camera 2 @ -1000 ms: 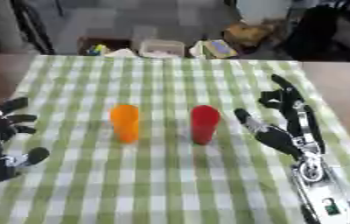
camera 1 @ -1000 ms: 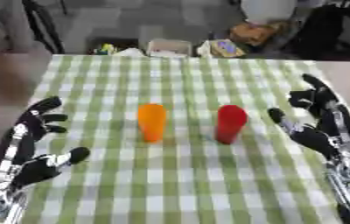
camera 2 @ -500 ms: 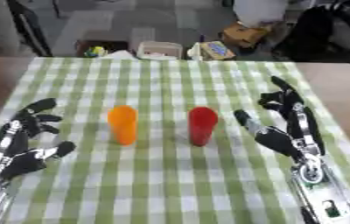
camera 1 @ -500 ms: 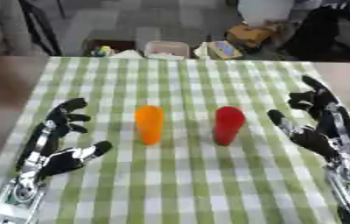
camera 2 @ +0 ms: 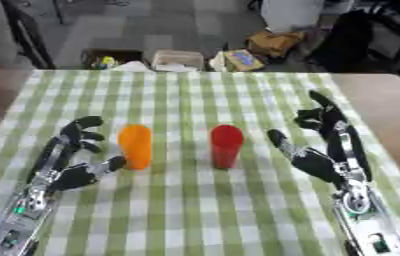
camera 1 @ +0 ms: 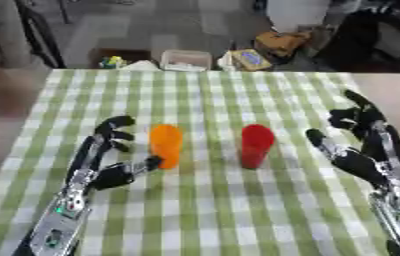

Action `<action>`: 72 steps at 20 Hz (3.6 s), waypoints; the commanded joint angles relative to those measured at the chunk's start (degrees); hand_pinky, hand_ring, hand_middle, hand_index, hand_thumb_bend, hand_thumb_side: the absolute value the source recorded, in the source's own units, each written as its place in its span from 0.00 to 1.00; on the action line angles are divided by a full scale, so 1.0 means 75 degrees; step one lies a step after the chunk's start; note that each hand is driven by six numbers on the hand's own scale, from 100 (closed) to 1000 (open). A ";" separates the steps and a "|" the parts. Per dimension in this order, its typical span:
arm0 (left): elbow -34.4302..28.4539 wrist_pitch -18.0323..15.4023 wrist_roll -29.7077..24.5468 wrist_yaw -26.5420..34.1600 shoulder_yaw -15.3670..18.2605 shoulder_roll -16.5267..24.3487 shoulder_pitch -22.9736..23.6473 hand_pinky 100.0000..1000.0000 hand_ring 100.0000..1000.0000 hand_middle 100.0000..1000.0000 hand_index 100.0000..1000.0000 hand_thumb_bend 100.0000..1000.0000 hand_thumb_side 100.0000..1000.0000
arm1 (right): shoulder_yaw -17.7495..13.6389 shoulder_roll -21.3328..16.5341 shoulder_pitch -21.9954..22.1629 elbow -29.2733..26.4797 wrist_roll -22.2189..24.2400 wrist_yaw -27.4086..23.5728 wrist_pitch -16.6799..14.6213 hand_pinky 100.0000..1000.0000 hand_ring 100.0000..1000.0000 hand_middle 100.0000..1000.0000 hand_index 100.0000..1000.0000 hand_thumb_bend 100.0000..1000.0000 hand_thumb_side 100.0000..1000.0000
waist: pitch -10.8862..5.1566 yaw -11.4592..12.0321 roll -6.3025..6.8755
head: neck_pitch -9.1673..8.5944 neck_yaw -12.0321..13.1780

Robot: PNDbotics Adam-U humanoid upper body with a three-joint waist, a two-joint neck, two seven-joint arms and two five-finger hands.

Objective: Pour the contents of one cup into another cup.

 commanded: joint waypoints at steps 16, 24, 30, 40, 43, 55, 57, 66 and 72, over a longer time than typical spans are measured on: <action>0.1130 -0.0291 0.0302 -0.0741 0.0111 -0.0335 -0.0792 0.52 0.60 0.76 0.78 0.75 0.32 | 0.0023 -0.0048 -0.0157 -0.0055 0.0083 -0.0075 -0.0019 0.69 0.76 0.48 0.92 0.56 0.23 | -0.0015 -0.0259 -0.0029 | -0.0131 0.0113; 0.1405 -0.0342 0.0483 -0.0884 0.0126 -0.0365 -0.0993 0.50 0.58 0.73 0.77 0.73 0.31 | 0.0038 -0.0034 -0.0180 -0.0045 0.0105 -0.0081 -0.0023 0.69 0.76 0.47 0.92 0.55 0.23 | 0.0026 -0.0352 -0.0034 | -0.0175 0.0143; 0.1601 -0.0378 0.0641 -0.1005 0.0138 -0.0384 -0.1157 0.46 0.54 0.67 0.75 0.65 0.29 | 0.0045 -0.0024 -0.0195 -0.0039 0.0122 -0.0086 -0.0028 0.69 0.76 0.47 0.92 0.55 0.23 | 0.0056 -0.0423 -0.0025 | -0.0206 0.0165; 0.1315 -0.0419 0.0701 -0.0592 0.0083 -0.0389 -0.1240 0.48 0.56 0.69 0.75 0.67 0.30 | 0.0045 -0.0019 -0.0207 -0.0024 0.0128 -0.0088 -0.0029 0.69 0.76 0.47 0.92 0.54 0.23 | 0.0054 -0.0446 0.0004 | -0.0207 0.0156; 0.1356 -0.0420 0.0630 -0.0609 0.0054 -0.0400 -0.1276 0.49 0.56 0.69 0.75 0.67 0.30 | 0.0047 -0.0017 -0.0210 -0.0019 0.0136 -0.0090 -0.0033 0.69 0.76 0.47 0.92 0.54 0.23 | 0.0054 -0.0461 -0.0003 | -0.0213 0.0160; 0.1665 -0.0546 0.0575 -0.0782 0.0052 -0.0455 -0.1334 0.36 0.44 0.55 0.73 0.49 0.22 | 0.0043 -0.0008 -0.0223 -0.0003 0.0146 -0.0099 -0.0040 0.69 0.76 0.47 0.92 0.54 0.23 | 0.0054 -0.0493 -0.0021 | -0.0240 0.0146; 0.1684 -0.0568 0.0574 -0.0724 0.0054 -0.0469 -0.1336 0.32 0.40 0.50 0.72 0.46 0.21 | 0.0040 -0.0006 -0.0224 0.0000 0.0145 -0.0101 -0.0041 0.69 0.76 0.47 0.92 0.53 0.24 | 0.0058 -0.0499 -0.0026 | -0.0244 0.0146; 0.1290 -0.0542 0.1014 -0.0233 0.0090 -0.0400 -0.1243 0.09 0.18 0.26 0.66 0.19 0.14 | 0.0064 -0.0007 -0.0237 0.0079 0.0170 -0.0092 -0.0031 0.68 0.75 0.45 0.92 0.53 0.23 | 0.0049 -0.0442 -0.0017 | -0.0250 0.0127; 0.0397 -0.0297 0.1151 -0.0018 -0.0017 -0.0159 -0.1033 0.07 0.16 0.24 0.66 0.09 0.11 | 0.0179 -0.0074 -0.0355 0.0486 0.0290 -0.0025 -0.0055 0.64 0.71 0.40 0.91 0.53 0.21 | 0.0009 -0.0270 0.0013 | -0.0257 0.0051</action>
